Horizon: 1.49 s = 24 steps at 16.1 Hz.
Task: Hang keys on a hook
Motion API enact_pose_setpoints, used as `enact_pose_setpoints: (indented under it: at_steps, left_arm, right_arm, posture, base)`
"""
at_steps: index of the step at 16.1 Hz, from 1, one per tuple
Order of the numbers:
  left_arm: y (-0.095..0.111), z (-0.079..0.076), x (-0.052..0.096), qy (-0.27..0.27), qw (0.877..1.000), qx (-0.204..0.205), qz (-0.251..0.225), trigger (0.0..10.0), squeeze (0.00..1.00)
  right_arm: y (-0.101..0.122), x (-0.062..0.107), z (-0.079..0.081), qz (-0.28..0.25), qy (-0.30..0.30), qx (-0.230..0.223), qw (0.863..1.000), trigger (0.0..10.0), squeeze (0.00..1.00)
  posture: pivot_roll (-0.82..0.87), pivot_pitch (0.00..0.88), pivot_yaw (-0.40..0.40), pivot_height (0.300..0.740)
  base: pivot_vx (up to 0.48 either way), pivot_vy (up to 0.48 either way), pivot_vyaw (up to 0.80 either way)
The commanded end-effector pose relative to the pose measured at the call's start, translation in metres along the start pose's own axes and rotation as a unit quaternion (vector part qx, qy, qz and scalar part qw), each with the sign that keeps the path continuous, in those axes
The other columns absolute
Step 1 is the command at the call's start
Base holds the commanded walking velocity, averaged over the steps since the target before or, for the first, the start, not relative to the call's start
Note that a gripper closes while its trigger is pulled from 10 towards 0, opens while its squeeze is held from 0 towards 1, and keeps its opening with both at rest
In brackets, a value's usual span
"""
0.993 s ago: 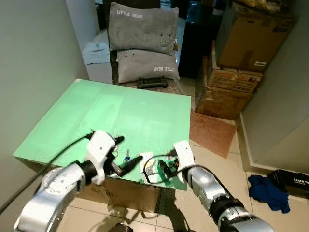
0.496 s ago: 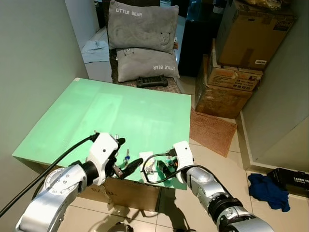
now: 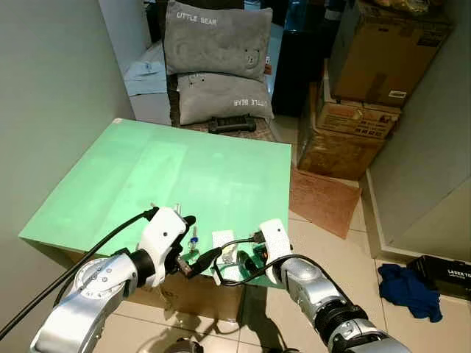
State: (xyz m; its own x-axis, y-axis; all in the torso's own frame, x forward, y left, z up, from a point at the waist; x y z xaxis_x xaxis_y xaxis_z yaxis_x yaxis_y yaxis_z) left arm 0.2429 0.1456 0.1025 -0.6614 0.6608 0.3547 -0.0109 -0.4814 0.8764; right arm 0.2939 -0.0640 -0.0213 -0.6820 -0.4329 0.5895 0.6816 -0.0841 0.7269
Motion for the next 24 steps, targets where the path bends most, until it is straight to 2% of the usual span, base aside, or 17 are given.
enact_pose_setpoints:
  at_steps: [1, 5, 6, 7, 17, 24]
  left_arm:
    - [-0.0007, -0.0027, -0.0022, -0.008, 1.000, -0.006, 0.003, 10.0, 0.00]
    - [-0.0019, -0.0078, -0.0031, -0.019, 1.000, -0.011, 0.007, 10.0, 0.00]
    - [-0.0020, -0.0082, -0.0035, -0.020, 1.000, -0.012, 0.008, 10.0, 0.00]
    - [-0.0017, -0.0074, -0.0042, -0.019, 1.000, -0.014, 0.008, 10.0, 0.00]
    - [-0.0044, -0.0083, -0.0043, -0.034, 0.999, -0.028, 0.020, 10.0, 0.00]
    - [-0.0041, -0.0081, -0.0075, -0.043, 0.998, -0.037, 0.020, 10.0, 0.00]
  right_arm:
    - [-0.0017, 0.0007, -0.0015, 0.005, -0.005, 0.000, 1.000, 10.0, 0.00]
    - [-0.0039, 0.0012, -0.0043, 0.012, -0.015, 0.003, 1.000, 10.0, 0.00]
    - [-0.0040, 0.0012, -0.0046, 0.013, -0.016, 0.003, 1.000, 3.2, 0.00]
    - [-0.0033, 0.0009, -0.0041, 0.013, -0.015, 0.002, 1.000, 0.0, 0.00]
    - [-0.0089, 0.0010, -0.0020, 0.021, -0.011, -0.001, 1.000, 0.0, 0.00]
    - [-0.0020, 0.0027, -0.0090, 0.007, -0.019, -0.008, 1.000, 0.0, 0.00]
  posture:
    - [0.17, 0.108, -0.021, 0.740]
    - [0.17, 0.107, -0.022, 0.740]
    - [0.17, 0.105, -0.023, 0.740]
    - [0.16, 0.104, -0.023, 0.740]
    - [0.16, 0.094, -0.021, 0.740]
    - [0.15, 0.075, -0.016, 0.740]
  base:
    - [0.000, 0.000, 0.00]
    - [0.000, 0.000, 0.00]
    - [0.000, 0.000, 0.00]
    - [0.000, 0.000, 0.00]
    - [0.000, 0.000, 0.00]
    - [0.000, 0.000, 0.00]
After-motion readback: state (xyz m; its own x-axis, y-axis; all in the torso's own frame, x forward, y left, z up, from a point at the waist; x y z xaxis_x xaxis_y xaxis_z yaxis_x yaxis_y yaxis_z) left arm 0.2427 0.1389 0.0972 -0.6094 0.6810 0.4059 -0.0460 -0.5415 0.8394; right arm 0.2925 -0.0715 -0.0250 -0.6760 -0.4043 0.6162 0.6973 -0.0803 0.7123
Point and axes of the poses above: a point about 5 cm out from each wrist's last joint towards the gripper, its own x axis pointing back from the gripper into the wrist, its own y axis along the axis of the wrist's last joint, z = x × y, the point moved 2 cm from there along -x, pointing out of the wrist towards the gripper, and after that the axes turned 15 degrees about -x, right-handed, at the moved point
